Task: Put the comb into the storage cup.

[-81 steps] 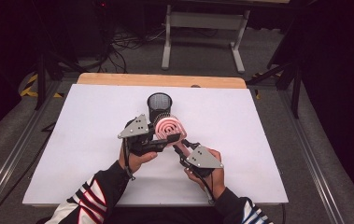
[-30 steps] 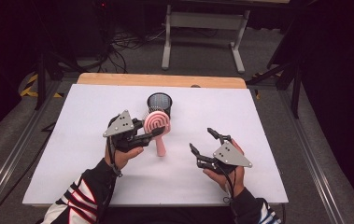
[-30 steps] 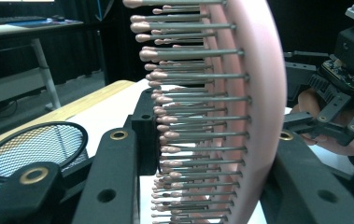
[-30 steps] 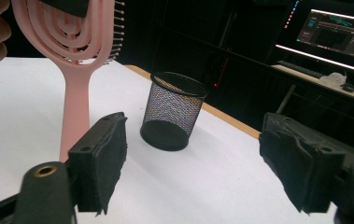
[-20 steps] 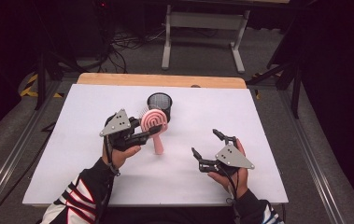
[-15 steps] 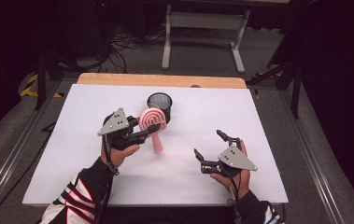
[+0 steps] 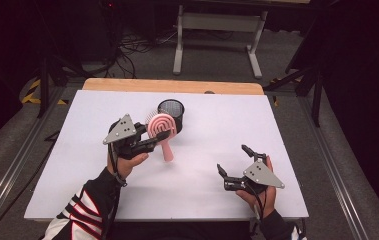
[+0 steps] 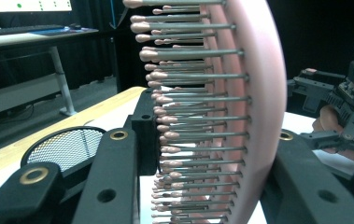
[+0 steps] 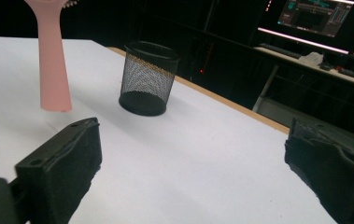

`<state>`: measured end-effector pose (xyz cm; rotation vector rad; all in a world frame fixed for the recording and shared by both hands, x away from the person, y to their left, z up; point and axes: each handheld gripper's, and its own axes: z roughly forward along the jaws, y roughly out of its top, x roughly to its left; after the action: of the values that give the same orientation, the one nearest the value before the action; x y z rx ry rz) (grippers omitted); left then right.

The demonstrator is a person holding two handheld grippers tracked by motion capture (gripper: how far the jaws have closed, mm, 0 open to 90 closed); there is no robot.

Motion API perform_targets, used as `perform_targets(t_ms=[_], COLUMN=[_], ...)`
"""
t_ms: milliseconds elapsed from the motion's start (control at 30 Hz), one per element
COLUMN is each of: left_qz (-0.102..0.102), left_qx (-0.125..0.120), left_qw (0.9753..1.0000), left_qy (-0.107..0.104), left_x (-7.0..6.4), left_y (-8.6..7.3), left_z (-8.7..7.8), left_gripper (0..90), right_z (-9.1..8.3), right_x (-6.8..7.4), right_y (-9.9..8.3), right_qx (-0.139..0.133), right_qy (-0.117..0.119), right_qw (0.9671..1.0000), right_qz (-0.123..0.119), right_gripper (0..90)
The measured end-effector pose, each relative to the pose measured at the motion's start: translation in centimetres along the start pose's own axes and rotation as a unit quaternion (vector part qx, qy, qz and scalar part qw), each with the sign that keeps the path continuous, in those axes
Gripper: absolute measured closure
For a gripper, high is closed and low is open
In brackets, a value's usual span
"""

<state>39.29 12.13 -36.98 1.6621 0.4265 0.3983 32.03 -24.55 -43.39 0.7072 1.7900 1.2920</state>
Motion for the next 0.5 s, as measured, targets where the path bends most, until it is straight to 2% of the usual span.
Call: perform_targets(t_ms=[267,500], left_qz=[0.002,0.004], left_qx=[-0.01,-0.031], left_qw=[0.9999,0.9993], left_qy=[0.008,0.02], left_x=[0.4,1.1], left_y=[0.6,1.9], left_z=[-0.4,-1.4], left_gripper=[62.8,62.9], right_z=[0.1,0.3], right_x=[-0.1,0.4], right_y=[-0.6,-0.8], right_qx=[0.01,0.015], right_qy=[0.006,0.001], right_qw=[0.9999,0.9998], right_qz=[0.002,-0.01], right_gripper=[3.2,3.7])
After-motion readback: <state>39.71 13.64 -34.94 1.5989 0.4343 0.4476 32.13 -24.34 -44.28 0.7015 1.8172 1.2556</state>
